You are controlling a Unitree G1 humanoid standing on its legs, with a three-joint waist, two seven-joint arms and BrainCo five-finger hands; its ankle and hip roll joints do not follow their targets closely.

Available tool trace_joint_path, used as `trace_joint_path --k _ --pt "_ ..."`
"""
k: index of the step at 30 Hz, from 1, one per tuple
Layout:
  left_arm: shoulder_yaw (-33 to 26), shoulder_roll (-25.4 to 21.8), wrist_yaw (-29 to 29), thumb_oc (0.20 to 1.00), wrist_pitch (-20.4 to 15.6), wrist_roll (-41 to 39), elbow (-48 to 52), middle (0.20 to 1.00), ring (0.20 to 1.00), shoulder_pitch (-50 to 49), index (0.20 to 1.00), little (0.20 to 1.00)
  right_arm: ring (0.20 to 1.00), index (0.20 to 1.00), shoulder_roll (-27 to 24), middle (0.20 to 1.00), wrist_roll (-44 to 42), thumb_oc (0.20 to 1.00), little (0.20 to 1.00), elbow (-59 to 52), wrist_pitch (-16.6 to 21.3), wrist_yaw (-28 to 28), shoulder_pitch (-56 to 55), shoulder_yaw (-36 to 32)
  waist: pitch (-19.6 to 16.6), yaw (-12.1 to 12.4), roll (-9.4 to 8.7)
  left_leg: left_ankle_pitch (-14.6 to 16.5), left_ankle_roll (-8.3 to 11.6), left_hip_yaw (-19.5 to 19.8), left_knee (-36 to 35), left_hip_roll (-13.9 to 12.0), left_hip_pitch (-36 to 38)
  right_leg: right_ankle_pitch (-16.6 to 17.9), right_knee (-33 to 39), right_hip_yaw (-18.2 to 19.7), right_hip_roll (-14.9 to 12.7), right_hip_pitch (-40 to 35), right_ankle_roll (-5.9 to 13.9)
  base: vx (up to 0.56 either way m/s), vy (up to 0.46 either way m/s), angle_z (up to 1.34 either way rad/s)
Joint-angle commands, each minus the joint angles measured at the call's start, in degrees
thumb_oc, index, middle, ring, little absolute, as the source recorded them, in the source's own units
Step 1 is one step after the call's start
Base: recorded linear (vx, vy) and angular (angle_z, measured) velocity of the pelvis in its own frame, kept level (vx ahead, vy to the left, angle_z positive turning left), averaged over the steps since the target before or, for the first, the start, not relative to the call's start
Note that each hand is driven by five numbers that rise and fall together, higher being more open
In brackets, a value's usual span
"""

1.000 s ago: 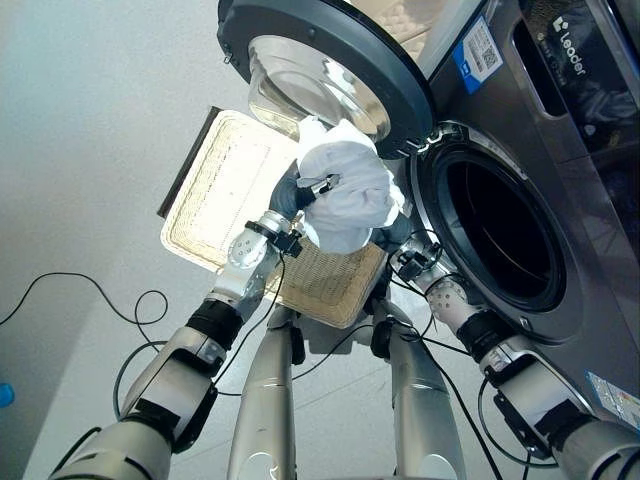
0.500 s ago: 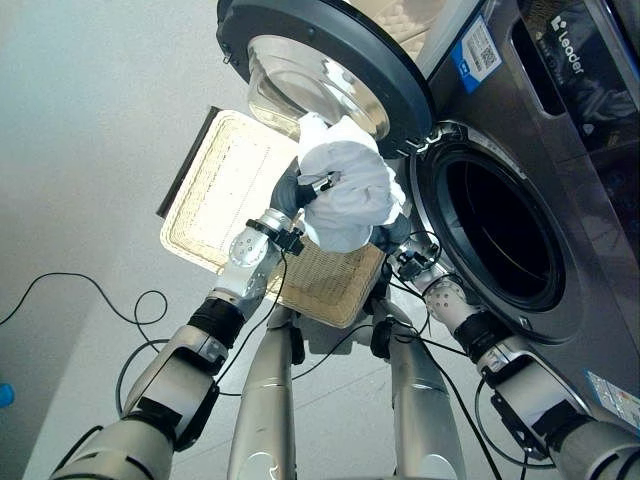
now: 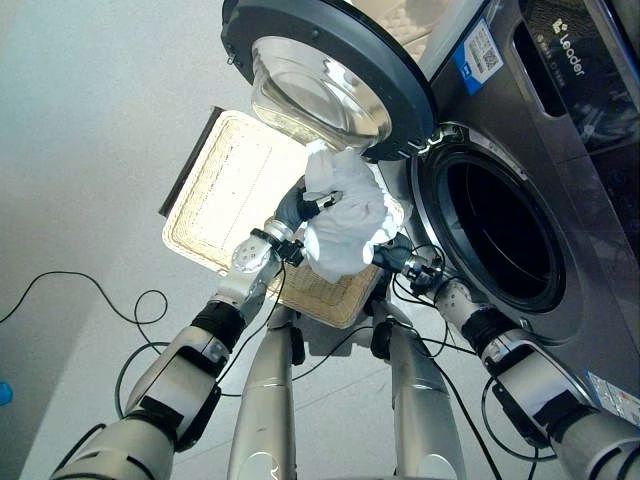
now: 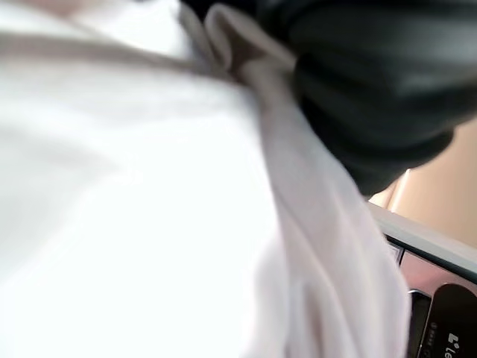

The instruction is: Put the clothes into the washing machine.

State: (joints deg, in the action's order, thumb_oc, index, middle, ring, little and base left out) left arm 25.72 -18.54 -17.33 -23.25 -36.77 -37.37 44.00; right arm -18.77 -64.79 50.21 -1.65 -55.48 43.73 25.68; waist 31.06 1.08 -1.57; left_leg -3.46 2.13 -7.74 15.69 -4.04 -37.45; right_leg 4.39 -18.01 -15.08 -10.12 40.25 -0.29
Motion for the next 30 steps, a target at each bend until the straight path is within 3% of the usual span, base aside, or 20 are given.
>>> trace_joint_path --k 1,7,16,17,18,19,20,30 --pt "1.9 4.0 -0.9 0.200 0.6 2.8 0.7 0.200 0.200 2.2 0.200 0.200 1.000 1.000 4.2 1.000 -4.8 1.000 1.000 -8.2 0.4 -10.2 4.0 0.6 -1.3 0.8 2.39 1.5 3.47 -0.7 -0.4 1.8 -1.0 -3.8 -5.2 -1.7 -1.5 0.3 8.52 0.00 0.000 0.00" --pt "2.0 5.4 0.0 0.200 2.9 5.2 -0.3 0.200 0.200 2.1 0.200 0.200 1.000 1.000 6.9 1.000 -10.9 1.000 1.000 -13.0 0.7 -12.3 3.4 -0.5 -1.3 0.3 2.36 1.6 3.36 -1.0 -0.5 1.7 -1.1 -3.9 -5.5 -1.4 -1.4 0.7 8.82 0.00 0.000 0.00" --pt "1.8 6.8 0.6 0.200 4.1 8.1 -2.0 0.200 0.200 1.9 0.200 0.200 1.000 1.000 9.9 1.000 -14.2 1.000 1.000 -17.5 0.6 -9.1 3.1 -0.7 -1.3 -0.2 2.05 1.6 3.13 -1.5 -0.4 1.2 -1.1 -3.7 -5.7 -1.2 -1.4 1.0 8.97 0.00 0.000 0.00" --pt "1.8 6.8 0.6 0.200 4.2 8.2 -2.0 0.200 0.200 1.9 0.200 0.200 0.896 0.896 10.0 0.896 -14.4 0.896 0.896 -17.6 0.6 -8.9 3.1 -0.8 -1.3 -0.2 2.04 1.7 3.10 -1.5 -0.3 1.2 -1.0 -3.8 -5.8 -1.2 -1.4 1.0 8.97 0.00 0.000 0.00" --pt "1.7 7.0 0.6 0.200 4.2 8.3 -2.2 0.200 0.200 1.9 0.200 0.200 0.539 0.539 10.2 0.539 -14.9 0.539 0.539 -17.6 1.0 -8.4 3.1 -0.7 -1.3 -0.2 2.03 1.6 3.05 -1.6 -0.4 1.2 -0.9 -3.8 -5.8 -1.2 -1.4 0.9 8.99 0.00 0.000 0.00" --pt "1.7 6.9 0.4 0.200 4.2 8.3 -2.5 0.200 0.200 1.9 0.200 0.200 0.426 0.426 10.2 0.426 -15.5 0.426 0.426 -17.4 1.1 -8.2 3.1 -0.8 -1.3 -0.2 1.99 1.6 3.08 -1.6 -0.4 1.2 -0.9 -3.8 -5.8 -1.2 -1.5 0.8 8.99 0.00 0.000 0.00" --pt "1.7 7.0 0.4 0.200 4.3 8.6 -2.8 0.200 0.200 2.1 0.200 0.200 0.200 0.200 10.5 0.200 -16.3 0.200 0.200 -17.1 1.2 -8.1 3.1 -0.9 -1.3 -0.2 1.95 1.6 3.08 -1.6 -0.4 1.2 -0.9 -3.7 -5.7 -1.2 -1.4 0.8 8.98 0.00 0.000 0.00" --pt "1.7 7.6 0.0 0.200 3.9 10.1 -4.3 0.200 0.200 2.4 0.200 0.200 0.200 0.200 10.5 0.200 -17.0 0.200 0.200 -15.0 1.7 -6.5 3.6 -1.7 -1.3 -0.2 2.03 1.5 2.99 -1.8 -0.7 1.1 -0.6 -3.6 -5.6 -1.4 -1.4 0.6 9.04 0.00 0.000 0.00"
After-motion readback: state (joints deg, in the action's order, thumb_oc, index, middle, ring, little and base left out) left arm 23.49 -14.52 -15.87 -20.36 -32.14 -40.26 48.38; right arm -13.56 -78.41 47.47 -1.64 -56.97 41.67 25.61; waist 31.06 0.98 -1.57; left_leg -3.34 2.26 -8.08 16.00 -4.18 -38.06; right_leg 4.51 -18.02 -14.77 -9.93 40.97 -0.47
